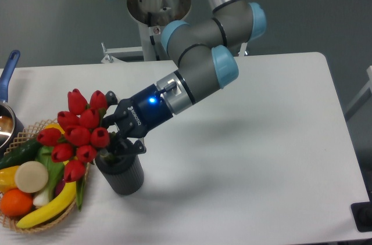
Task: Insert the flowers into the vase
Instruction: 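Lower the tulip stems down into the black vase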
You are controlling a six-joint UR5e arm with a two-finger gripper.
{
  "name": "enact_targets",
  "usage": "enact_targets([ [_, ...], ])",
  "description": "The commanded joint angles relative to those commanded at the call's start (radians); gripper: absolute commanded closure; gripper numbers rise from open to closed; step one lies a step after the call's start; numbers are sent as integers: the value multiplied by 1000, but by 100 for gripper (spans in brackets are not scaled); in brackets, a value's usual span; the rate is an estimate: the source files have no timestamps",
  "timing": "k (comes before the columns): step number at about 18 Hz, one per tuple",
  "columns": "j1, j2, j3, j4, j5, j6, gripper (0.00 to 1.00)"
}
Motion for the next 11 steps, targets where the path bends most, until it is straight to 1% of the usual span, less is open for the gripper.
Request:
enact_targets([
  [4, 5, -3, -17, 0, 3, 18, 56],
  [8, 21, -8, -70, 2, 3, 72, 55],
  [11, 28, -8, -75, 2, 3, 84, 55],
])
